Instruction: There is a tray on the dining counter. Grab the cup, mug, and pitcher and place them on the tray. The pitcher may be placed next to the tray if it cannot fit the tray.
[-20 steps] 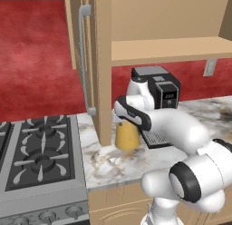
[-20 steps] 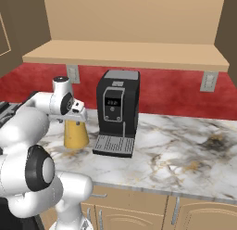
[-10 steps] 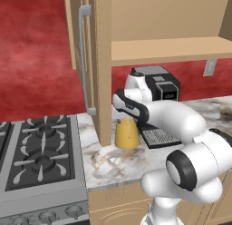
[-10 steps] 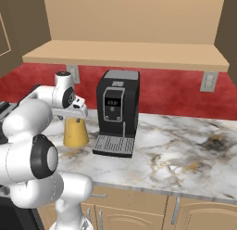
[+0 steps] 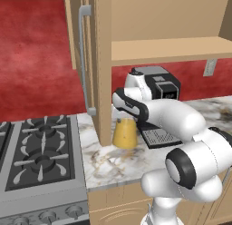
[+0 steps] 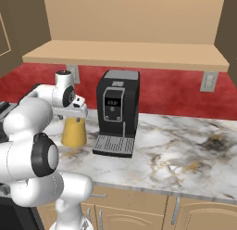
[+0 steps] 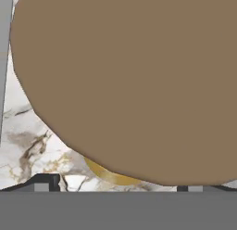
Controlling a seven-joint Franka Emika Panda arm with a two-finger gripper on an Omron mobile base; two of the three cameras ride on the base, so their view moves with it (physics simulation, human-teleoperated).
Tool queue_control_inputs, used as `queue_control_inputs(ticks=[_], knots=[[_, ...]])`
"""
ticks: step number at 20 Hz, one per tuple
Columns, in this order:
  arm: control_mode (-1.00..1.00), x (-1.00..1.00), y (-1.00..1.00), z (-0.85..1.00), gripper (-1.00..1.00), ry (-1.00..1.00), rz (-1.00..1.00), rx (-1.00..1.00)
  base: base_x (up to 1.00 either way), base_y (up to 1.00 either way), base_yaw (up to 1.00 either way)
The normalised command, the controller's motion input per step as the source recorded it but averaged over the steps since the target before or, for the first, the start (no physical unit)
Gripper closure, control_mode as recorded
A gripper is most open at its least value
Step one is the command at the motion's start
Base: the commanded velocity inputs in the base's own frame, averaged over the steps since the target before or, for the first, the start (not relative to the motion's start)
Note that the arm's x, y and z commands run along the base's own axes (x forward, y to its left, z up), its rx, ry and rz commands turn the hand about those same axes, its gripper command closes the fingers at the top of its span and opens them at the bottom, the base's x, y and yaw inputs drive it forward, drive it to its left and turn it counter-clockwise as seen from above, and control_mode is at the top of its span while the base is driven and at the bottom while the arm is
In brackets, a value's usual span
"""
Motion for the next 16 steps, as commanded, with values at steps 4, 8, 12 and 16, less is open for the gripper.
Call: queue_control_inputs(ticks=[4,8,12,16], knots=[[-1.00,0.00,0.00,0.00,-1.00,0.00,0.00,0.00,0.00,0.00,0.00],[-1.00,0.00,0.00,0.00,-1.00,0.00,0.00,0.00,0.00,0.00,0.00],[-1.00,0.00,0.00,0.00,-1.00,0.00,0.00,0.00,0.00,0.00,0.00],[-1.00,0.00,0.00,0.00,1.00,0.00,0.00,0.00,0.00,0.00,0.00]])
